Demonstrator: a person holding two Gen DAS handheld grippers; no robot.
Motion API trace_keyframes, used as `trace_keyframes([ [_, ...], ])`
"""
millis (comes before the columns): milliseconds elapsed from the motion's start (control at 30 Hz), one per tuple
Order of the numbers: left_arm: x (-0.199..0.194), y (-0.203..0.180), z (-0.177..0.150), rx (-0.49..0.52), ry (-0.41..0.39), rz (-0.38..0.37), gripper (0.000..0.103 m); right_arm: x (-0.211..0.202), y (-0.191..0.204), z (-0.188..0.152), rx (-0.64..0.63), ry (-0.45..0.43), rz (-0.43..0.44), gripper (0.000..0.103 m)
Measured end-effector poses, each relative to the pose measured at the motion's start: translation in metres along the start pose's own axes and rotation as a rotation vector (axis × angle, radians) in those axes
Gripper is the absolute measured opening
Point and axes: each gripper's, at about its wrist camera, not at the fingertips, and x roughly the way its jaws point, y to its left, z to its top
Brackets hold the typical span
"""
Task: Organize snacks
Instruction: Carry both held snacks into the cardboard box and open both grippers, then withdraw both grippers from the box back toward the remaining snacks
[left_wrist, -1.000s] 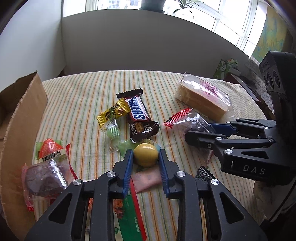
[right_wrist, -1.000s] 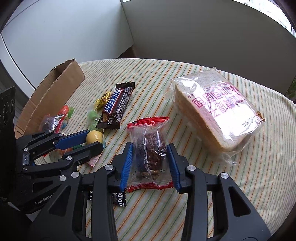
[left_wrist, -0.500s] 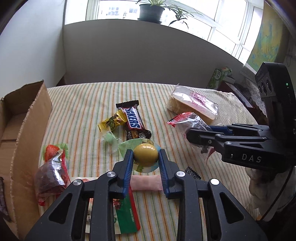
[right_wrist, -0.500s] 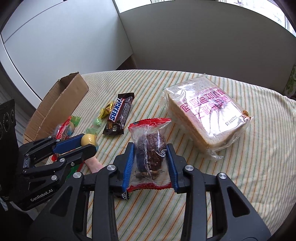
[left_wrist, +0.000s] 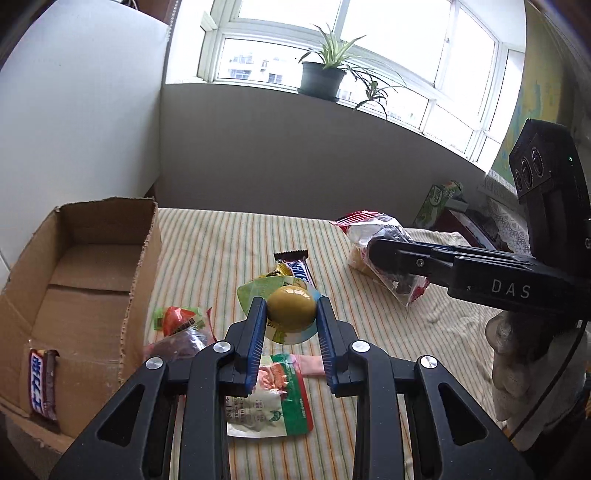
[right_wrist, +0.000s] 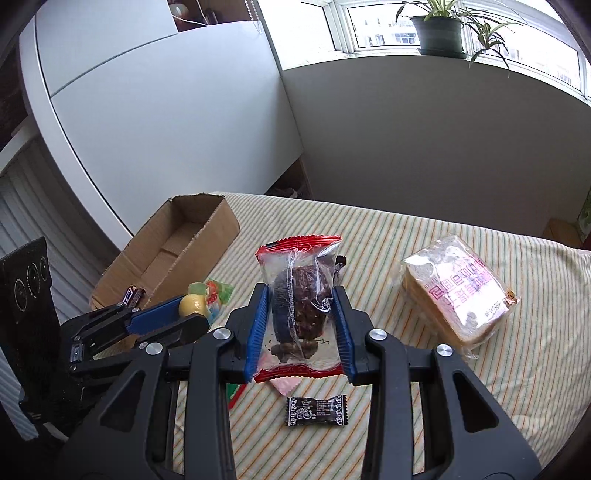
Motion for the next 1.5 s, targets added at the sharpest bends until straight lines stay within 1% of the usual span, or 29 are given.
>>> trace_keyframes([
  [167, -0.022, 0.015, 0.002, -0.015, -0.062, 0.033, 0.026, 0.005, 0.031, 0.012, -0.03, -0.019, 0.03, 0.035],
  [333, -0.034, 0.042, -0.003, -0.045, -0.084, 0.085, 0.026, 0.02, 0.059, 0.02, -0.058, -0.013, 0.069, 0.035],
  [667, -0.053, 0.097, -0.019, -0.118, -0.087, 0.156, 0.026, 0.063, 0.121, 0.029, -0.122, 0.031, 0.139, 0.035],
  [867, -0.062, 0.121, -0.027, -0.151, -0.081, 0.187, 0.026, 0.096, 0.147, 0.03, -0.138, 0.073, 0.164, 0.035],
  [1000, -0.063, 0.129, -0.03, -0.156, -0.073, 0.194, 0.026, 0.112, 0.162, 0.031, -0.151, 0.099, 0.186, 0.036],
  [1067, -0.063, 0.132, -0.031, -0.16, -0.071, 0.197, 0.027, 0.118, 0.167, 0.031, -0.156, 0.095, 0.171, 0.04],
  [1100, -0.063, 0.134, -0.032, -0.165, -0.07, 0.204, 0.027, 0.119, 0.169, 0.031, -0.16, 0.094, 0.172, 0.044],
  [1167, -0.064, 0.139, -0.034, -0.173, -0.069, 0.212, 0.035, 0.119, 0.17, 0.031, -0.159, 0.087, 0.175, 0.064],
  [1200, -0.064, 0.14, -0.034, -0.175, -0.069, 0.214, 0.038, 0.119, 0.17, 0.031, -0.156, 0.077, 0.172, 0.068],
  [1233, -0.066, 0.141, -0.036, -0.178, -0.073, 0.219, 0.045, 0.117, 0.17, 0.032, -0.155, 0.07, 0.172, 0.071],
  [1267, -0.067, 0.141, -0.036, -0.182, -0.078, 0.222, 0.048, 0.116, 0.169, 0.033, -0.15, 0.064, 0.17, 0.071],
  [1433, -0.07, 0.136, -0.033, -0.179, -0.086, 0.2, 0.048, 0.103, 0.154, 0.035, -0.119, 0.06, 0.186, 0.071],
  [1500, -0.069, 0.131, -0.031, -0.173, -0.082, 0.195, 0.048, 0.095, 0.15, 0.034, -0.126, 0.056, 0.172, 0.071],
])
